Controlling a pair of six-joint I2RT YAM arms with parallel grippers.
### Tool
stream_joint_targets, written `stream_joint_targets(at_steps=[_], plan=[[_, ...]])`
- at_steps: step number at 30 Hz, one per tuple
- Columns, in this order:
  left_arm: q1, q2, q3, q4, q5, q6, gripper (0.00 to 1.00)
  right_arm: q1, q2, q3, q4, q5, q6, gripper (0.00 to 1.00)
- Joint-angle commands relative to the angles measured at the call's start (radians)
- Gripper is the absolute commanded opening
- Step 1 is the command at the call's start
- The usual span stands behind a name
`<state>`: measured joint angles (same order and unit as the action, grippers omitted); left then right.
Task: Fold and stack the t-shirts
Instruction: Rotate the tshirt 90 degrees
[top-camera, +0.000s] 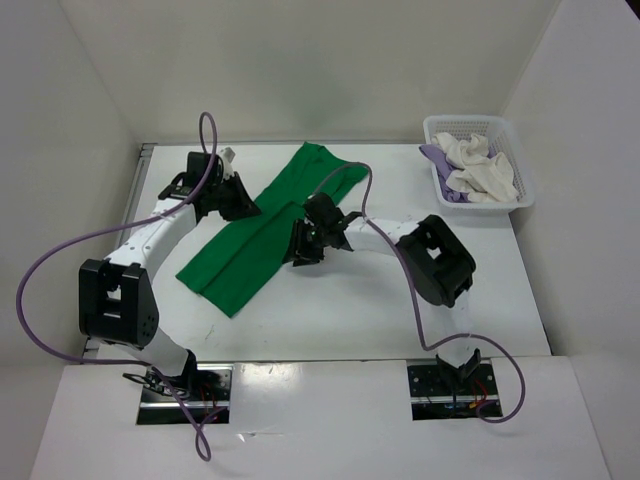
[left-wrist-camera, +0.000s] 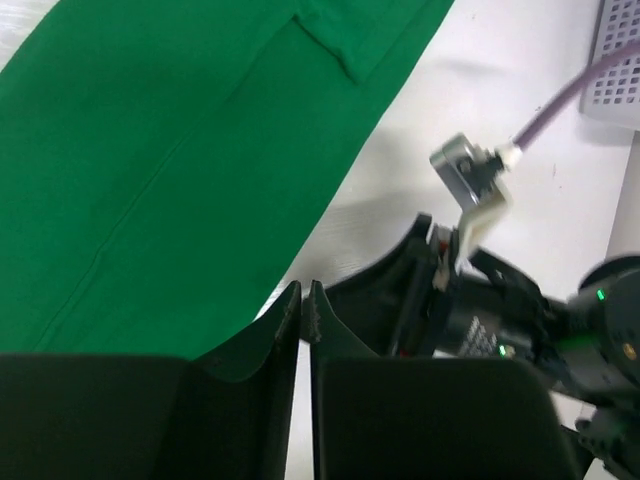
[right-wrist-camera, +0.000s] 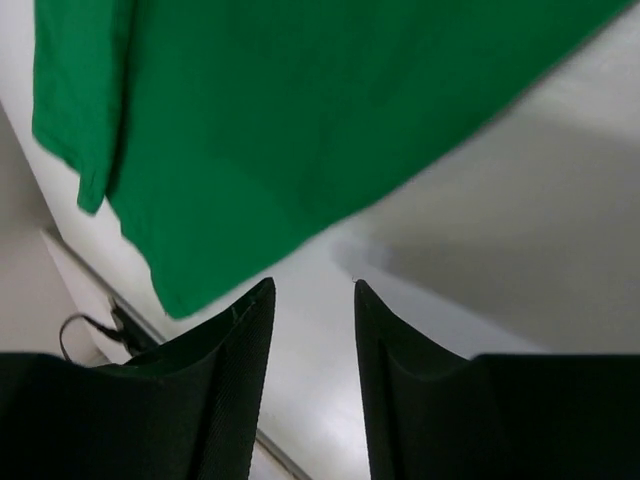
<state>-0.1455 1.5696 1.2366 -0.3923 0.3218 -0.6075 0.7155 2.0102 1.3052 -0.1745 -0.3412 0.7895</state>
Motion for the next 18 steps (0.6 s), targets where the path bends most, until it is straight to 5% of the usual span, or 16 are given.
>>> stream_joint_targets(at_steps=[1,6,12,18], plan=[[0.001,0.003,-0.011,0.021,0.002,0.009,0.16,-0.008,0.067,0.08,0.089,0.045,0.059,0.44],[0.001,0.003,-0.034,0.039,0.011,0.009,0.17,-0.008,0.162,0.121,0.087,0.045,0.103,0.41],[0.001,0.024,-0.023,0.04,0.02,0.0,0.19,0.001,0.2,0.164,0.025,0.057,0.094,0.04],[-0.017,0.091,0.067,0.029,-0.035,0.034,0.2,-0.059,0.004,-0.068,-0.045,0.061,-0.067,0.0]])
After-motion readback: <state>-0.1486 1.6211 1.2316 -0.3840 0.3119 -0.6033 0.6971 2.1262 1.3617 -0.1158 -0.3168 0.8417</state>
